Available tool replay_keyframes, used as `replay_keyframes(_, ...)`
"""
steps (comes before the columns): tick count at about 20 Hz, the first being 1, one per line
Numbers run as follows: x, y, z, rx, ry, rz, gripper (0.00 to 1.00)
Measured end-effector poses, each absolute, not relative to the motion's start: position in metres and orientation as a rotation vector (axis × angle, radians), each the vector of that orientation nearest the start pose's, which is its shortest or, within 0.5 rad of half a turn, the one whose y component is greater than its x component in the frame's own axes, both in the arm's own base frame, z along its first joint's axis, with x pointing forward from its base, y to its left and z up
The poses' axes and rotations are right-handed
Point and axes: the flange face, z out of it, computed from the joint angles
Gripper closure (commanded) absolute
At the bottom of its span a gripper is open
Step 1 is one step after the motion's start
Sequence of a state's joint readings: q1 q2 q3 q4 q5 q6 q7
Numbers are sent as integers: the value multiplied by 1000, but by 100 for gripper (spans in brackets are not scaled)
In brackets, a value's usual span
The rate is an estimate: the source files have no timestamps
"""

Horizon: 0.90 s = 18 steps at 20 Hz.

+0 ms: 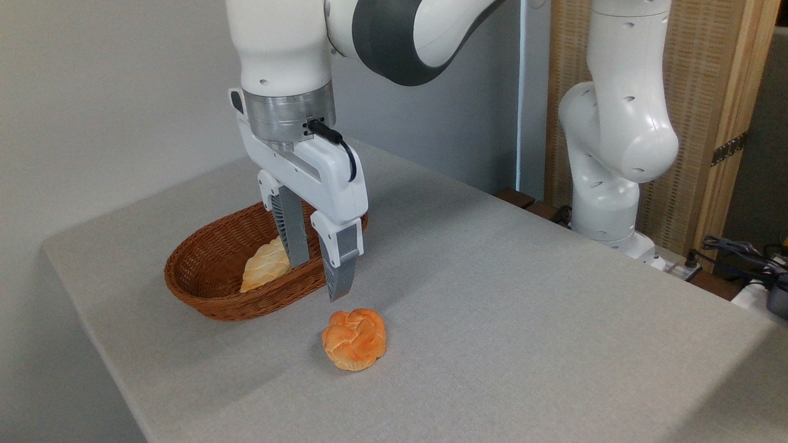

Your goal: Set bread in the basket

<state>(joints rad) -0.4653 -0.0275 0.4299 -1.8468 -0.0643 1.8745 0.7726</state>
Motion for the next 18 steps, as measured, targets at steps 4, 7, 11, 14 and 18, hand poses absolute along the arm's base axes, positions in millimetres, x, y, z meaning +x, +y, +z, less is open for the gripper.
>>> replay_keyframes(4, 560, -22, 533, -2945, 1228, -114, 0)
replay_keyframes(7, 557, -23, 531, -2953, 1233, -80, 0)
replay_keyframes(11, 553, -24, 526, -2965, 1243, -24, 0)
replay_keyframes(14, 553, -25, 525, -2965, 1245, -18, 0)
replay_keyframes(18, 548, -26, 506, -2976, 1253, 43, 0)
